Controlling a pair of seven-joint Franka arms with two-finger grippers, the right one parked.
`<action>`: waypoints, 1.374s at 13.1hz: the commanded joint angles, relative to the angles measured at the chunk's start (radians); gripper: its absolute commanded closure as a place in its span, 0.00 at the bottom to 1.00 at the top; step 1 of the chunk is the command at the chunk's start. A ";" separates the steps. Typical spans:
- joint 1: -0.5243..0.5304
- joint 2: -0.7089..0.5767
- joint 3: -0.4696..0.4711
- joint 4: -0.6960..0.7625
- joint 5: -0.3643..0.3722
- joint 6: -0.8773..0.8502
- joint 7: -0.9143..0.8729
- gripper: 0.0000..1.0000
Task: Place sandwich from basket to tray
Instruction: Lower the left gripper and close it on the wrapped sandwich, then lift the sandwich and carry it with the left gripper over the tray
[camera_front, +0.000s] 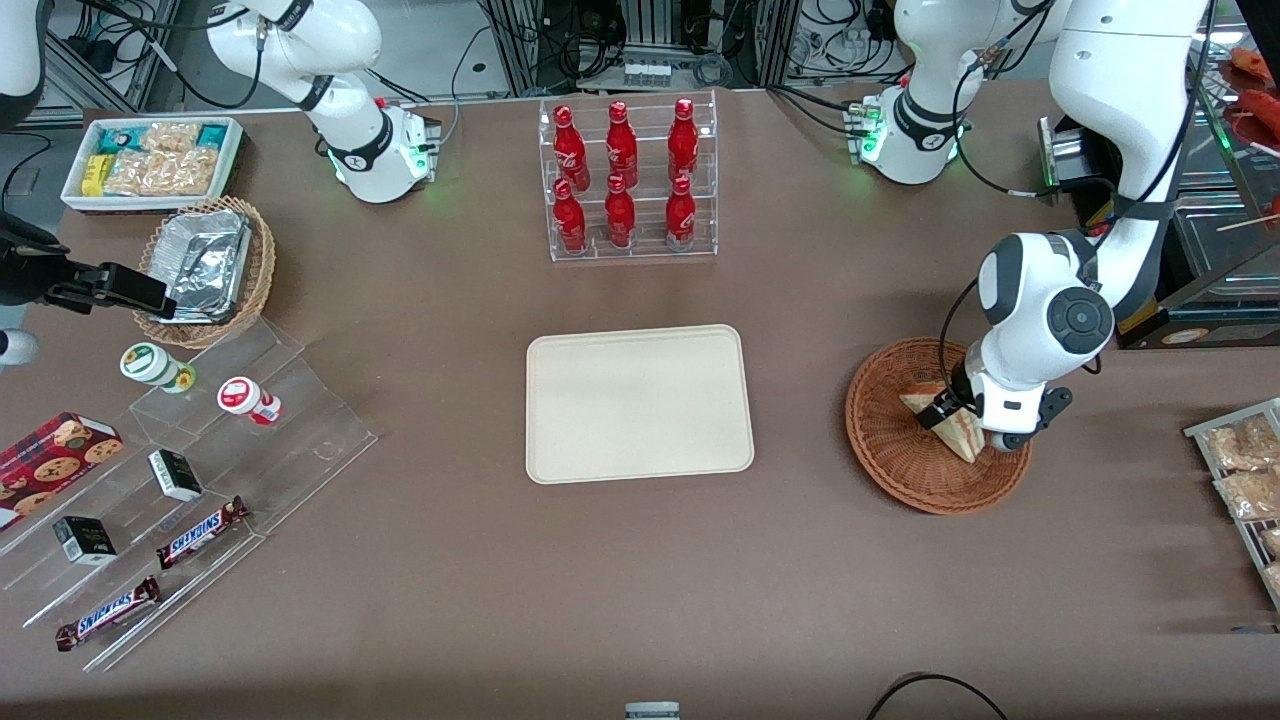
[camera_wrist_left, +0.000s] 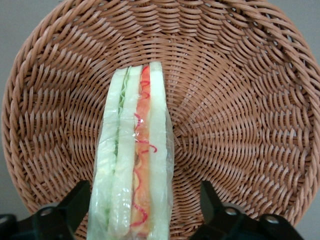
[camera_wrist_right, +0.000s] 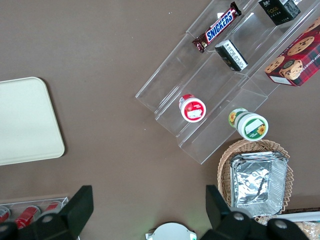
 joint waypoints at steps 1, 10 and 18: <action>-0.005 -0.022 0.002 -0.012 0.012 -0.025 -0.002 1.00; -0.015 -0.122 -0.048 0.172 0.025 -0.419 0.178 1.00; -0.044 -0.050 -0.331 0.267 0.028 -0.442 0.175 1.00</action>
